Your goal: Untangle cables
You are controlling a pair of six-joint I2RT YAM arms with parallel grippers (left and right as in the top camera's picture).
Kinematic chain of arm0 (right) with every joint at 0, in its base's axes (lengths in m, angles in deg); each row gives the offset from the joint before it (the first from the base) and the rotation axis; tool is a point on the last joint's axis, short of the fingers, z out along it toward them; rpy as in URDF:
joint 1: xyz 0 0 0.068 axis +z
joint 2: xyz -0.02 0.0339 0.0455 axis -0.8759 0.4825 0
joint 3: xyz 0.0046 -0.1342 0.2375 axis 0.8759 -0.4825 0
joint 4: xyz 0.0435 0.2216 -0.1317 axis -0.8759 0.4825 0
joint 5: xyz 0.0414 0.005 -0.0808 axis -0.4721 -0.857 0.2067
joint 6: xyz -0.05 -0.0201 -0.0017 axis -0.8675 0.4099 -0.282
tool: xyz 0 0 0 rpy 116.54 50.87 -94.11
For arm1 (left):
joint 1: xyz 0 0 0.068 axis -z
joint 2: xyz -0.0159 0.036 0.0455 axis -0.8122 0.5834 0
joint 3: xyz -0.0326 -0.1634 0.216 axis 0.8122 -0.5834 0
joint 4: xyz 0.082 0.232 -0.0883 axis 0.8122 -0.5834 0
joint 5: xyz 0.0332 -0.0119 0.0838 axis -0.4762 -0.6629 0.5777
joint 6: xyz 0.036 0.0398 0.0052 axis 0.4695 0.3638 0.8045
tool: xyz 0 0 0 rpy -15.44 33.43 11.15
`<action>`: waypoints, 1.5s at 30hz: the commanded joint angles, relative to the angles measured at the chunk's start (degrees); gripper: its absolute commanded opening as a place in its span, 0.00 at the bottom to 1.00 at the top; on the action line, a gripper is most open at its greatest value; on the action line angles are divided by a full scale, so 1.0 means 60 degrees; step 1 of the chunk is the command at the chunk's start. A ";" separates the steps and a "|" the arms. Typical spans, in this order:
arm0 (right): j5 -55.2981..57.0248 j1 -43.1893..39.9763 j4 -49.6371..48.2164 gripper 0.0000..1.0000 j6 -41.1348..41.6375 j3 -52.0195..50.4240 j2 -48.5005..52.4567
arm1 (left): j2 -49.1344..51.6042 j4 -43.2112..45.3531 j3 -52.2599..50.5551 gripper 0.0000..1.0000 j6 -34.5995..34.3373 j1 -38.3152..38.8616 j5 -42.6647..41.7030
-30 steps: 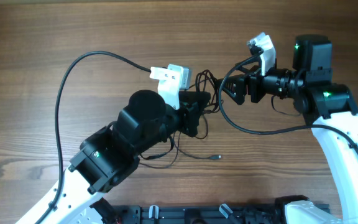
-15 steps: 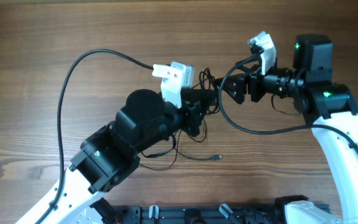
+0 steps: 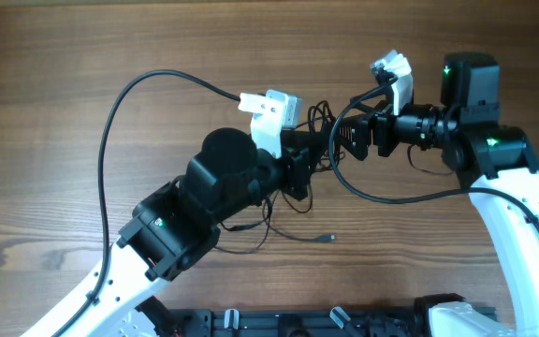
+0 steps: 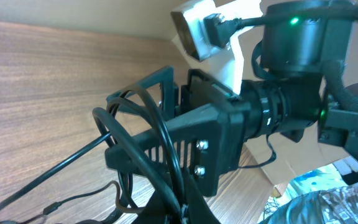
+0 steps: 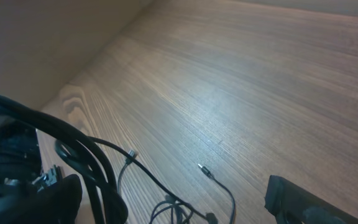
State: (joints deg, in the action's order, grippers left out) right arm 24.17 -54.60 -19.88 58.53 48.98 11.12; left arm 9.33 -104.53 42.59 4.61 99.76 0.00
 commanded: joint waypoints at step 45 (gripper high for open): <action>-0.2816 -0.0007 -0.0488 0.04 -0.0914 -0.0051 0.0055 | 0.0135 -0.2998 0.0058 0.04 -0.2022 -0.0477 0.2514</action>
State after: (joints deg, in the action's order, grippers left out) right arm 8.80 -54.45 -20.47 49.24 48.98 11.12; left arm 9.87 -121.73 42.66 -5.97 97.66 17.44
